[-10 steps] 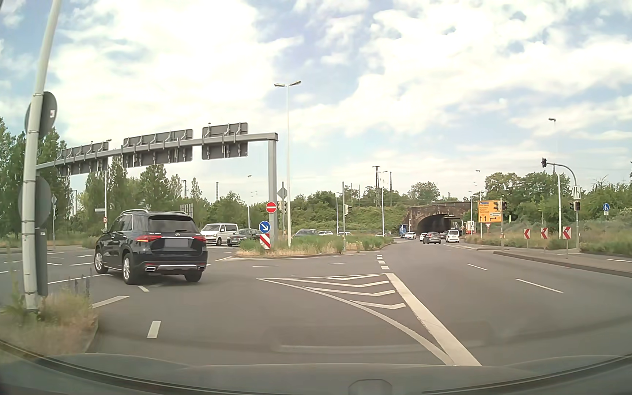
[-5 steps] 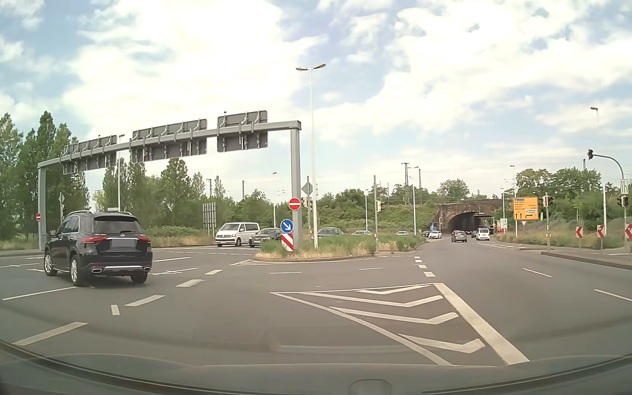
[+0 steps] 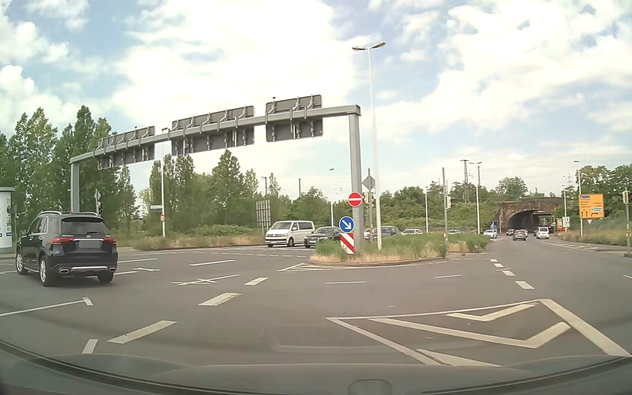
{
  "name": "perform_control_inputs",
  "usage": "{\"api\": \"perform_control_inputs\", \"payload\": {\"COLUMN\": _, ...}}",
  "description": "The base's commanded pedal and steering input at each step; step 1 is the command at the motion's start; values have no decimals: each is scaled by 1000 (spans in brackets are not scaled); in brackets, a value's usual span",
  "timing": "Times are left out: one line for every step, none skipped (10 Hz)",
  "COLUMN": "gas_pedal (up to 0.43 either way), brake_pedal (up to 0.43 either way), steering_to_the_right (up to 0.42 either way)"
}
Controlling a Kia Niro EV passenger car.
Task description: Follow the waypoints while adhering to traffic rules and regulations
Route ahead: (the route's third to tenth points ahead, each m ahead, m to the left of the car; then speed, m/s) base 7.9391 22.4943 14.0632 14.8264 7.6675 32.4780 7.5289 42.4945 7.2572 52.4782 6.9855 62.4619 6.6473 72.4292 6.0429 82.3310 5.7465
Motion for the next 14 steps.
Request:
{"api": "perform_control_inputs", "payload": {"gas_pedal": 67, "brake_pedal": 18, "steering_to_the_right": -239}}
{"api": "perform_control_inputs", "payload": {"gas_pedal": 67, "brake_pedal": 24, "steering_to_the_right": -239}}
{"api": "perform_control_inputs", "payload": {"gas_pedal": 79, "brake_pedal": 18, "steering_to_the_right": -242}}
{"api": "perform_control_inputs", "payload": {"gas_pedal": 79, "brake_pedal": 18, "steering_to_the_right": -248}}
{"api": "perform_control_inputs", "payload": {"gas_pedal": 87, "brake_pedal": 24, "steering_to_the_right": -259}}
{"api": "perform_control_inputs", "payload": {"gas_pedal": 87, "brake_pedal": 18, "steering_to_the_right": -269}}
{"api": "perform_control_inputs", "payload": {"gas_pedal": 98, "brake_pedal": 24, "steering_to_the_right": -276}}
{"api": "perform_control_inputs", "payload": {"gas_pedal": 98, "brake_pedal": 18, "steering_to_the_right": -281}}
{"api": "perform_control_inputs", "payload": {"gas_pedal": 98, "brake_pedal": 24, "steering_to_the_right": -285}}
{"api": "perform_control_inputs", "payload": {"gas_pedal": 98, "brake_pedal": 24, "steering_to_the_right": -292}}
{"api": "perform_control_inputs", "payload": {"gas_pedal": 98, "brake_pedal": 18, "steering_to_the_right": -301}}
{"api": "perform_control_inputs", "payload": {"gas_pedal": 98, "brake_pedal": 24, "steering_to_the_right": -311}}
{"api": "perform_control_inputs", "payload": {"gas_pedal": 98, "brake_pedal": 18, "steering_to_the_right": -321}}
{"api": "perform_control_inputs", "payload": {"gas_pedal": 98, "brake_pedal": 18, "steering_to_the_right": -325}}
